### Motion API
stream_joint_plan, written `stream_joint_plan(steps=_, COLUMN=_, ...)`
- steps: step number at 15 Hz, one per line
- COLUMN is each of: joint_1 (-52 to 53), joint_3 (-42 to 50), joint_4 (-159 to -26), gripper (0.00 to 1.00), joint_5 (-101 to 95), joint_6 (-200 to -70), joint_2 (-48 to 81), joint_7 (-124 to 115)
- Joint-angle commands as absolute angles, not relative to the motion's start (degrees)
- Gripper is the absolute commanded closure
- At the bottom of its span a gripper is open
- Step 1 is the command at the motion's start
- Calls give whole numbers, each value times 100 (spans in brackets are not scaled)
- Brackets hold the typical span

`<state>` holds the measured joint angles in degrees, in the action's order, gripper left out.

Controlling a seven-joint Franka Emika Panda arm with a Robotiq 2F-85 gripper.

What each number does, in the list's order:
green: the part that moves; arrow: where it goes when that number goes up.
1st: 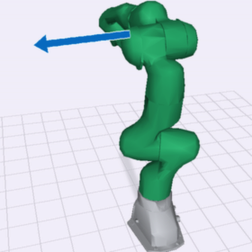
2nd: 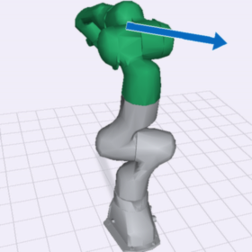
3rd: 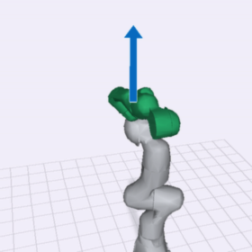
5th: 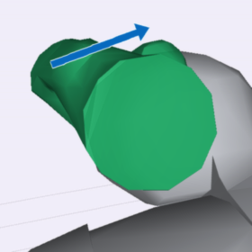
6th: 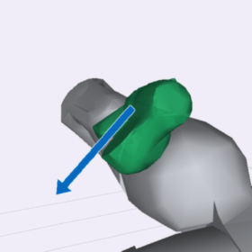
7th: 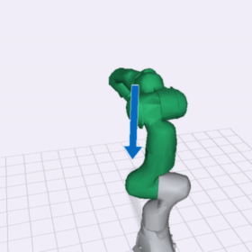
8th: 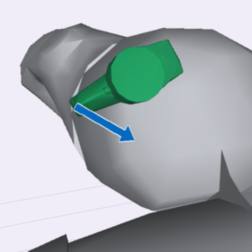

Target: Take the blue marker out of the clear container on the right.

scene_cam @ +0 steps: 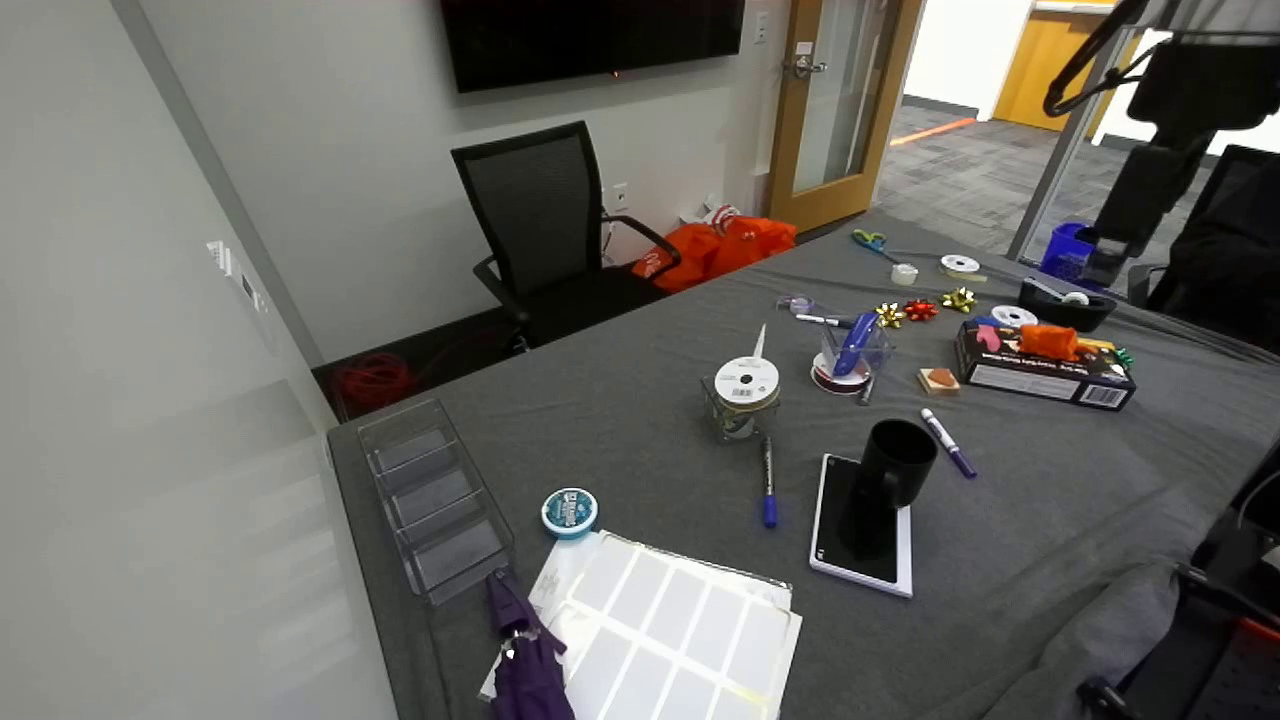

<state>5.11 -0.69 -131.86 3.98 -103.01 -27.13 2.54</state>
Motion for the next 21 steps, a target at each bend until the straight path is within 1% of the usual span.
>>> stream_joint_plan(steps=1, joint_1=431, joint_3=-130, joint_4=-13013, gripper=0, joint_5=532, joint_6=-10466, joint_2=-2514, joint_7=66)
stream_joint_plan(steps=7, joint_1=293, joint_3=-170, joint_4=-12336, gripper=0, joint_5=1082, joint_6=-11742, joint_2=-1575, joint_7=-1110)
stream_joint_plan(steps=14, joint_1=-36, joint_3=-199, joint_4=-12331, gripper=0, joint_5=580, joint_6=-13781, joint_2=-669, joint_7=-3099)
stream_joint_plan(steps=16, joint_1=-153, joint_3=-176, joint_4=-12362, gripper=0, joint_5=182, joint_6=-14058, joint_2=-489, joint_7=-3838)
stream_joint_plan(steps=17, joint_1=-12, joint_3=-132, joint_4=-12388, gripper=0, joint_5=449, joint_6=-13821, joint_2=-665, joint_7=-3302)
stream_joint_plan(steps=21, joint_1=-83, joint_3=-103, joint_4=-12384, gripper=0, joint_5=259, joint_6=-13983, joint_2=-504, joint_7=-3730)
